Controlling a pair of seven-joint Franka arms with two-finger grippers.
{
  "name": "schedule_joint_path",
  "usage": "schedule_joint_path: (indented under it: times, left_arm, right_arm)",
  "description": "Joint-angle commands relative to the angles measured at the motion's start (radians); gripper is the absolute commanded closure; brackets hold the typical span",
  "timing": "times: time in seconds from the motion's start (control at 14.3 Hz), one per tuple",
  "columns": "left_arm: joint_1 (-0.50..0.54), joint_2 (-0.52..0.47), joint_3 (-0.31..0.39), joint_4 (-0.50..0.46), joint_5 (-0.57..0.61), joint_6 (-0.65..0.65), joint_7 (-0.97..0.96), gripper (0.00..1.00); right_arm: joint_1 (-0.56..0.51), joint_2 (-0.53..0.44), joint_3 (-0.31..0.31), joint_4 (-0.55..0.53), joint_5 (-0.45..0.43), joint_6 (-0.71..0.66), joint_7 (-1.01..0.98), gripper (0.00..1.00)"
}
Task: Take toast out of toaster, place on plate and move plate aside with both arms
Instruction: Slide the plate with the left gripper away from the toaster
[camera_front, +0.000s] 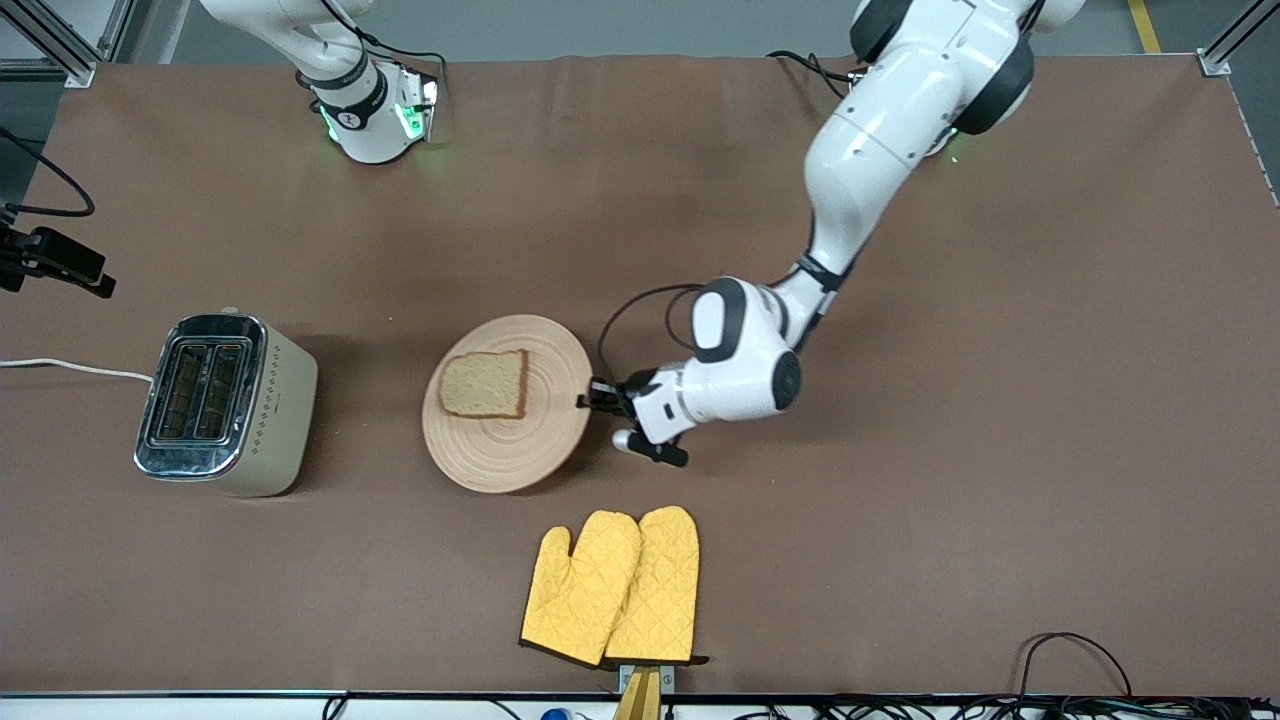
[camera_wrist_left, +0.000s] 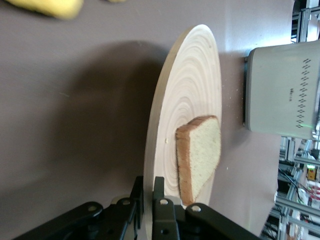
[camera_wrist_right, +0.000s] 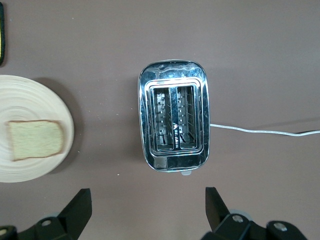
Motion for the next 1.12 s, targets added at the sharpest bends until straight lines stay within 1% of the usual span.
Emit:
schedule_joint_path:
  times: [0.0,0.14,0.21,0.42,0.49,0.63,0.84,1.05]
  left_arm:
    - [0.190,-0.074,-0.040,-0.021,0.019,-0.222,0.014,1.00]
    - [0.326,-0.086,-0.043,-0.019,0.025,-0.395,0.028,1.00]
    - [0.408,-0.083,-0.043,-0.016,0.024,-0.479,0.078,1.00]
    - [0.589,-0.069,-0.033,-0.018,0.025,-0.650,0.250,1.00]
    - [0.638,-0.062,-0.026,-0.019,0.031,-0.679,0.305,1.00]
    - [0.738,-0.043,-0.023,-0.019,0.100,-0.736,0.402,1.00]
    - [0.868,-0.005,-0.023,-0.021,0.197,-0.749,0.532,1.00]
    - [0.937,0.058,-0.016,-0.019,0.212,-0.747,0.600,1.00]
  right_arm:
    - [0.000,-0.006,0.005,0.007,-0.017,-0.001,0.007,0.00]
    - [0.000,-0.006,0.005,0.007,-0.014,-0.001,0.005,0.00]
    - [0.000,-0.006,0.005,0.007,-0.011,-0.001,0.005,0.00]
    - [-0.005,-0.006,0.005,0.005,-0.008,-0.001,0.004,0.00]
    - [-0.005,-0.006,0.005,0.003,-0.008,-0.002,0.004,0.00]
    - [-0.005,-0.006,0.003,0.003,-0.008,-0.002,0.004,0.00]
    - [-0.008,-0.006,0.003,0.002,-0.006,-0.011,0.005,0.00]
    - [-0.006,-0.006,0.003,0.002,-0.006,-0.011,0.005,0.00]
